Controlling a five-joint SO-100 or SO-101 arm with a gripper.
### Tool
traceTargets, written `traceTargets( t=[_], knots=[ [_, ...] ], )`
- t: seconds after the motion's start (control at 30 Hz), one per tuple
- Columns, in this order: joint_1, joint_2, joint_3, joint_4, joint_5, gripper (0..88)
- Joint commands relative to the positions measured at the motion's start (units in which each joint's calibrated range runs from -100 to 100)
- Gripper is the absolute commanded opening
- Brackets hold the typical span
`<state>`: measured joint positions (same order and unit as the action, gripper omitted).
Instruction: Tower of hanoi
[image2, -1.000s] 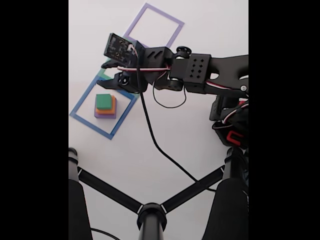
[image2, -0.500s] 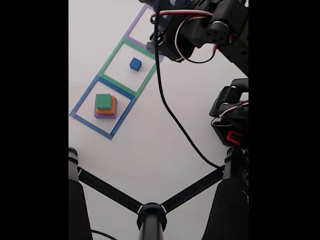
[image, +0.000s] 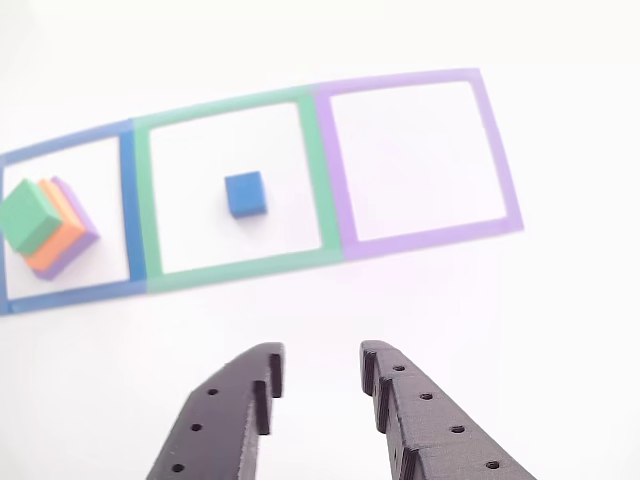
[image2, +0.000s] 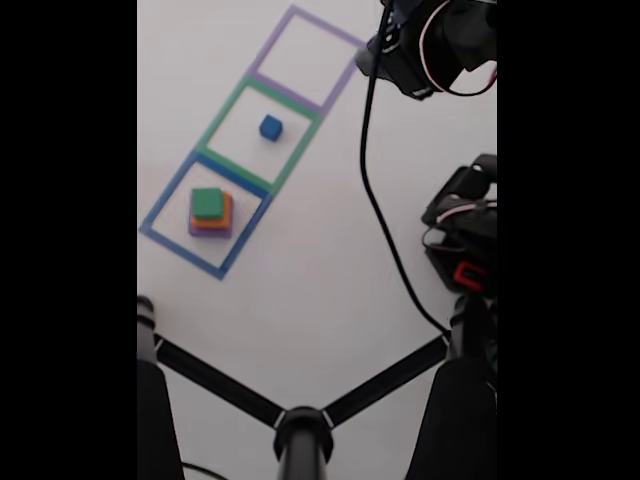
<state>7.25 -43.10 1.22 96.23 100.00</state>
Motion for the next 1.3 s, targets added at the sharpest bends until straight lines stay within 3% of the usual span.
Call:
traceTargets(
  t=[0.0, 0.37, 0.6, 0.8, 1.27],
  knots=[
    [0.72, -6.42, 13.91, -9.34, 0.00, 15.4],
    [-0.73, -19.00, 58.80, -50.70, 0.00, 21.8],
    [-0.34, -13.71, 84.52, -91.98, 0.00, 25.2],
    [-1.64, -1.21, 90.79, -112.94, 0.00, 25.9],
    [-3.47, 32.76, 86.79, -144.27, 0.00, 24.6]
  ],
)
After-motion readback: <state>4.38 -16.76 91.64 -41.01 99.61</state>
